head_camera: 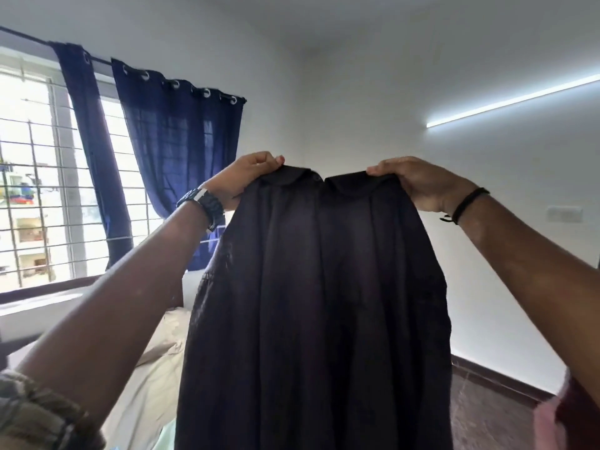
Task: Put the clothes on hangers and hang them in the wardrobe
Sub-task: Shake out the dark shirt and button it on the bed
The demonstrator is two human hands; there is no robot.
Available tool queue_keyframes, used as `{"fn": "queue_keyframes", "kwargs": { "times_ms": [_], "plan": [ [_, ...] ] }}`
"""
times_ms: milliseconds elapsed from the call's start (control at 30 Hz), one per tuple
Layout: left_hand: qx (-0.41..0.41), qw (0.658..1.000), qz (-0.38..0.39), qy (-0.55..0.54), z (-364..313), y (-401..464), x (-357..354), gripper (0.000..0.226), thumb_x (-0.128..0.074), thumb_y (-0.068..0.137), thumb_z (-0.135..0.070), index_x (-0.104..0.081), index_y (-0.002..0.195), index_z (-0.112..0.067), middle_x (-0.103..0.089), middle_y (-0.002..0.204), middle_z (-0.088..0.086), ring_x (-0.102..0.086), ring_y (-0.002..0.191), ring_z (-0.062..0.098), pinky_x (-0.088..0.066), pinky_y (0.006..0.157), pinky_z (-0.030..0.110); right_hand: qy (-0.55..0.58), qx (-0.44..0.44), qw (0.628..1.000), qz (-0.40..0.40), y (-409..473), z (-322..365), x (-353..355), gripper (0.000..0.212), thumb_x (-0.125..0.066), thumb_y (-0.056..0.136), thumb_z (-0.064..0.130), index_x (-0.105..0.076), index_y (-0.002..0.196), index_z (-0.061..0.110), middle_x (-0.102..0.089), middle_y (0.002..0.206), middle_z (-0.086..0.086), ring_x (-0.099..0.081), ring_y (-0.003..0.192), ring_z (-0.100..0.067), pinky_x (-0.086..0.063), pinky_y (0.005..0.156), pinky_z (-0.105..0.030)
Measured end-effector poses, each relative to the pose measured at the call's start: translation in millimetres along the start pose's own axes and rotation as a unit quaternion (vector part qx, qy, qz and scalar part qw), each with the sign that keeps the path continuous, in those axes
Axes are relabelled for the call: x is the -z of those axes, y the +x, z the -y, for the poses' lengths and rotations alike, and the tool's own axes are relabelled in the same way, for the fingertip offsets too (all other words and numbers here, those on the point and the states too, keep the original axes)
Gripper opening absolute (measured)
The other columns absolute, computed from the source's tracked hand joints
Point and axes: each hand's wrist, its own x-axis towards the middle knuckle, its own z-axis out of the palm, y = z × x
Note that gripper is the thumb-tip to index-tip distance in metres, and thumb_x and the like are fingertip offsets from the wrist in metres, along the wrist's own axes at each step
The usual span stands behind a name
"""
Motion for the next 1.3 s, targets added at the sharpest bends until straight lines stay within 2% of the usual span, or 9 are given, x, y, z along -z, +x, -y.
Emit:
{"fn": "queue_keyframes", "kwargs": {
  "times_ms": [133, 233, 500, 567, 733, 867, 1033, 1200, 1300],
  "plan": [
    [0.131, 0.977, 0.027, 0.168, 110, -3, 4, 0.021, -0.056, 0.094, -0.013, -0.053, 0.074, -0.01, -0.062, 0.072, -0.002, -0.058, 0.064, 0.01, -0.048, 0.05, 0.014, -0.035, -0.108, 0.993, 0.016, 27, -115, -8, 0.014, -0.057, 0.092, 0.009, -0.058, 0.078, 0.009, -0.065, 0.066, 0.001, -0.064, 0.061, -0.008, -0.053, 0.058, -0.019],
    [0.26, 0.904, 0.116, 0.32, 237, -30, -6, 0.013, -0.064, 0.09, -0.018, -0.058, 0.081, -0.012, -0.053, 0.07, 0.001, -0.051, 0.059, 0.013, -0.045, 0.038, 0.017, -0.077, -0.244, 0.964, 0.07, 31, -244, -28, 0.014, -0.058, 0.092, 0.01, -0.058, 0.078, 0.012, -0.064, 0.068, 0.001, -0.062, 0.061, -0.007, -0.053, 0.058, -0.019],
    [0.473, 0.817, 0.207, 0.255, 543, -124, -58, 0.028, -0.066, 0.083, 0.005, -0.05, 0.103, -0.007, -0.045, 0.087, 0.01, -0.053, 0.058, 0.028, -0.054, 0.044, 0.034, -0.244, -0.428, 0.868, 0.059, -7, -552, -94, 0.005, -0.071, 0.083, 0.017, -0.072, 0.082, 0.013, -0.065, 0.063, 0.001, -0.058, 0.062, -0.008, -0.04, 0.057, -0.009],
    [0.472, 0.812, 0.183, 0.291, 594, -131, -64, 0.024, -0.068, 0.083, 0.0, -0.056, 0.104, -0.002, -0.052, 0.096, 0.016, -0.06, 0.071, 0.034, -0.057, 0.06, 0.047, -0.345, -0.413, 0.842, 0.026, -6, -601, -97, 0.012, -0.071, 0.081, 0.024, -0.076, 0.084, 0.014, -0.073, 0.079, -0.005, -0.065, 0.087, -0.023, -0.045, 0.075, -0.022],
    [0.427, 0.828, 0.035, 0.361, 698, -119, -78, 0.021, -0.066, 0.083, -0.006, -0.061, 0.103, 0.0, -0.061, 0.112, 0.025, -0.056, 0.107, 0.038, -0.047, 0.085, 0.037, -0.148, -0.448, 0.866, -0.164, 29, -698, -101, 0.025, -0.059, 0.09, 0.007, -0.055, 0.066, 0.011, -0.057, 0.052, -0.008, -0.057, 0.036, -0.01, -0.053, 0.045, -0.027],
    [0.424, 0.828, -0.05, 0.364, 754, -131, -97, 0.031, -0.058, 0.088, -0.005, -0.053, 0.119, -0.005, -0.048, 0.119, 0.023, -0.051, 0.107, 0.037, -0.039, 0.09, 0.032, -0.171, -0.413, 0.886, -0.126, 51, -771, -110, 0.012, -0.051, 0.088, 0.005, -0.061, 0.086, 0.012, -0.067, 0.07, -0.008, -0.068, 0.068, -0.02, -0.055, 0.07, -0.034],
    [0.422, 0.803, 0.016, 0.421, 798, -211, -138, 0.064, -0.056, 0.087, -0.006, -0.031, 0.145, -0.012, -0.016, 0.151, 0.027, -0.021, 0.137, 0.044, -0.019, 0.116, 0.041, -0.117, -0.443, 0.888, 0.027, 12, -833, -144, 0.05, -0.049, 0.09, -0.002, -0.041, 0.138, 0.011, -0.051, 0.108, -0.008, -0.05, 0.096, -0.021, -0.042, 0.072, -0.021],
    [0.296, 0.879, 0.036, 0.372, 792, -297, -178, 0.026, -0.049, 0.086, -0.006, -0.058, 0.111, -0.002, -0.052, 0.113, 0.015, -0.054, 0.1, 0.035, -0.046, 0.091, 0.042, -0.109, -0.421, 0.9, 0.017, -46, -844, -188, 0.037, -0.053, 0.086, 0.006, -0.058, 0.121, 0.019, -0.06, 0.088, 0.007, -0.061, 0.094, -0.022, -0.051, 0.091, -0.047],
    [0.342, 0.871, 0.053, 0.349, 792, -343, -188, 0.023, -0.055, 0.089, -0.009, -0.059, 0.111, -0.002, -0.055, 0.106, 0.012, -0.058, 0.095, 0.03, -0.041, 0.088, 0.028, -0.127, -0.407, 0.904, 0.043, -79, -836, -214, 0.029, -0.053, 0.084, 0.0, -0.066, 0.108, 0.011, -0.067, 0.095, -0.004, -0.062, 0.09, -0.019, -0.05, 0.091, -0.035]
  ]
}}
